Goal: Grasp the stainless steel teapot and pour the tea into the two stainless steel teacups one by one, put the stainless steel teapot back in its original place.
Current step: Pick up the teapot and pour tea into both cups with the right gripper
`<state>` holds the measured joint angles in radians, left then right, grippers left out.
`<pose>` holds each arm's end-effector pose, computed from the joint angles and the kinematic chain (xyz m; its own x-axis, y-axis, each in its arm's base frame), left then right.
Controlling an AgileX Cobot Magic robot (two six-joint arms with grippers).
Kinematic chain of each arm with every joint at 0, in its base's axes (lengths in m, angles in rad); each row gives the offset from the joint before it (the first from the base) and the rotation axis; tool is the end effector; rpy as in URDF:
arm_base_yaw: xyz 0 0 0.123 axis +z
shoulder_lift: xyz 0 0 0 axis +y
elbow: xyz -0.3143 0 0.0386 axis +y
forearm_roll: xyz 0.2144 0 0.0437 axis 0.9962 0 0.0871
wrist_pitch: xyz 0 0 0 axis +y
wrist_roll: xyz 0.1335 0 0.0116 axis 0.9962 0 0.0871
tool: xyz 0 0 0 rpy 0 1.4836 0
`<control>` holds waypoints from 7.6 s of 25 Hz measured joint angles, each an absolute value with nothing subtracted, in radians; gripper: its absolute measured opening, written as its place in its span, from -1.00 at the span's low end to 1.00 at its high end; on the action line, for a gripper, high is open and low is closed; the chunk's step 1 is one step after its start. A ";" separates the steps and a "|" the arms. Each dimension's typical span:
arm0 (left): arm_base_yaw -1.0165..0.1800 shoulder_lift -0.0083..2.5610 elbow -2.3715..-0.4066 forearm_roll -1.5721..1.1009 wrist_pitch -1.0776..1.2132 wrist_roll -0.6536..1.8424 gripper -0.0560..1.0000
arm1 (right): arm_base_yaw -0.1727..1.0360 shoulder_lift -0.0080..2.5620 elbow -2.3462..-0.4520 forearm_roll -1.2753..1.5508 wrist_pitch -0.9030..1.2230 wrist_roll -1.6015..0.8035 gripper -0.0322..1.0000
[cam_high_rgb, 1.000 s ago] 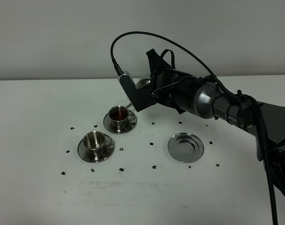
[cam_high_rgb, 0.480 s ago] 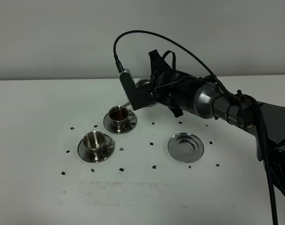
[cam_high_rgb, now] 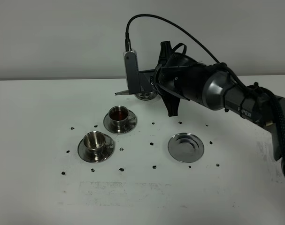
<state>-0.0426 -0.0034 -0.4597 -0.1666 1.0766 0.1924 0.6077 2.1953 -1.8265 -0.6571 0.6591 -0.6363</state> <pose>-0.0280 -0.0184 0.2294 -0.4747 0.1317 -0.8702 0.2235 0.9744 0.0255 0.4510 0.2526 0.2270 0.0699 -0.9976 0.0019 -0.6837 -0.0493 -0.7281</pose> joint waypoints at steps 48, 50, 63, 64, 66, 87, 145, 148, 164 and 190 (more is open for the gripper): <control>-0.043 -0.003 -0.460 -0.166 1.077 0.192 -0.30 | 0.605 2.131 -1.827 -0.067 0.966 -0.523 -0.54; -0.043 -0.003 -0.460 -0.166 1.077 0.192 -0.30 | 0.638 2.131 -1.826 -0.076 0.970 -0.521 -0.54; -0.043 -0.003 -0.460 -0.166 1.077 0.192 -0.30 | 0.716 2.136 -1.785 -0.277 0.972 -0.518 -0.54; -0.043 -0.003 -0.460 -0.166 1.077 0.192 -0.30 | 0.717 2.137 -1.785 -0.295 0.969 -0.518 -0.54; -0.043 -0.003 -0.460 -0.166 1.077 0.192 -0.30 | 0.721 2.140 -1.784 -0.337 0.958 -0.518 -0.54; -0.043 -0.003 -0.460 -0.166 1.077 0.192 -0.30 | 0.779 2.193 -1.783 -0.547 0.916 -0.551 -0.54; -0.043 -0.003 -0.460 -0.115 1.077 0.192 -0.30 | 0.855 2.209 -1.783 -0.828 0.895 -0.577 -0.54; -0.043 -0.003 -0.460 -0.115 1.077 0.192 -0.30 | 0.855 2.209 -1.783 -0.837 0.895 -0.577 -0.54; -0.043 -0.003 -0.460 -0.115 1.077 0.192 -0.30 | 0.858 2.209 -1.783 -0.867 0.894 -0.584 -0.54; -0.043 -0.003 -0.460 -0.115 1.077 0.192 -0.30 | 0.862 2.209 -1.783 -0.901 0.872 -0.606 -0.54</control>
